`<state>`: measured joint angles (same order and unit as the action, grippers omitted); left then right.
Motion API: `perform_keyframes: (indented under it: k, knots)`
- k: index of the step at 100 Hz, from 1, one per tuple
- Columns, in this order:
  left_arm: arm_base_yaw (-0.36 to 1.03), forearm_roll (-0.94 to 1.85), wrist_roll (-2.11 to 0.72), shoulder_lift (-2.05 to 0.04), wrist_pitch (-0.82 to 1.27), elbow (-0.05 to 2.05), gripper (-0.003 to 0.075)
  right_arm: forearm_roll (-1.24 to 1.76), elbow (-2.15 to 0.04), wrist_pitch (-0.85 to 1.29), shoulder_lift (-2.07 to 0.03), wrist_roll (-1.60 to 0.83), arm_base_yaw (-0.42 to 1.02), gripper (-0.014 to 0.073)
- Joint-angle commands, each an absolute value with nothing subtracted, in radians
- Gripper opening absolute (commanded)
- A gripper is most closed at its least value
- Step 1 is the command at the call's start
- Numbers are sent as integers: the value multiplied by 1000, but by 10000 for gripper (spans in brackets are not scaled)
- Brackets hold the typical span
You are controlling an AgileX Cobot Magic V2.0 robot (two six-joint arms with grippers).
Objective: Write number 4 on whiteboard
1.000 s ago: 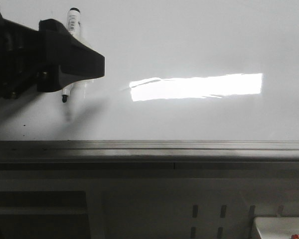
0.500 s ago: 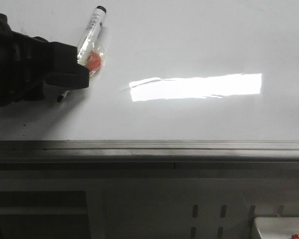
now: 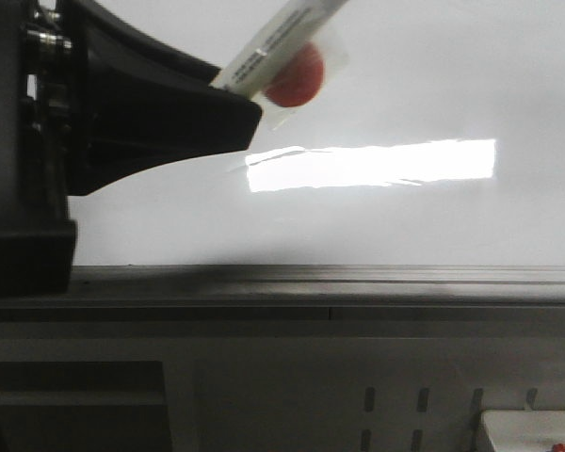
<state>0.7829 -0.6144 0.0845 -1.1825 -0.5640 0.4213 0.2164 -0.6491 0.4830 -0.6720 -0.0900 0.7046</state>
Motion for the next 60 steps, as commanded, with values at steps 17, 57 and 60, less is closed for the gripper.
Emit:
perform_keyframes:
  k: [17, 57, 60]
  knots:
    - [788, -727, 91, -1157, -727, 446, -20, 229, -805, 395, -833, -107, 836, 384]
    - [788, -729, 68, -1157, -725, 446, -20, 204, -841, 396, -917, -107, 859, 156]
    - [788, -729, 66, -1157, -725, 446, -20, 202, -841, 406, -917, -107, 857, 101]
